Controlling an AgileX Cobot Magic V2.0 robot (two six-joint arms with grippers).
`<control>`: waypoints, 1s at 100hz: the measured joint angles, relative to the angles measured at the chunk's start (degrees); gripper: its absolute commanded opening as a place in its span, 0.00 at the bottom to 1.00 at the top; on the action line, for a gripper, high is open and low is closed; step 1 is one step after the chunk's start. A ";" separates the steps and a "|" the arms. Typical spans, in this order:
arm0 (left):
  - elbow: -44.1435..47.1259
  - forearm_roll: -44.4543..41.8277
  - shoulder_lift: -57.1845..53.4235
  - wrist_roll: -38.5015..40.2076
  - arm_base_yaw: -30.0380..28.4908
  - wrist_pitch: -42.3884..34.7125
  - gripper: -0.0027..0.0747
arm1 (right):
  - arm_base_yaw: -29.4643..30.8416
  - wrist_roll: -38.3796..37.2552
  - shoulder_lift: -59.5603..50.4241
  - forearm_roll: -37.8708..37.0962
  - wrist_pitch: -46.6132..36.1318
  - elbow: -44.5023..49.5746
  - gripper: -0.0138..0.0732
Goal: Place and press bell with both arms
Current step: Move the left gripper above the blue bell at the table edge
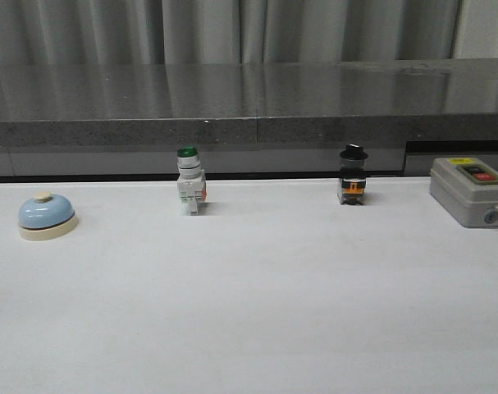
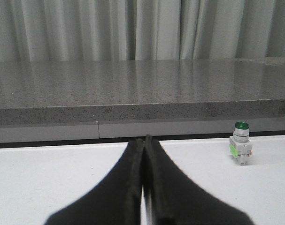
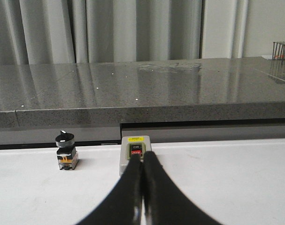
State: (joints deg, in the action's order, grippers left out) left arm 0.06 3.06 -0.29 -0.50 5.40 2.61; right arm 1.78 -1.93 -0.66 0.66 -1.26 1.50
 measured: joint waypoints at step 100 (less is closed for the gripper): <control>0.00 0.00 0.00 0.00 0.00 -3.18 0.01 | 0.00 0.00 0.00 0.00 0.00 0.00 0.08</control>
State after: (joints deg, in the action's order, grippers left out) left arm 0.06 3.06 -0.29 -0.50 5.40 -0.57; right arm 1.78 -1.93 -0.66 0.66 -1.26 1.50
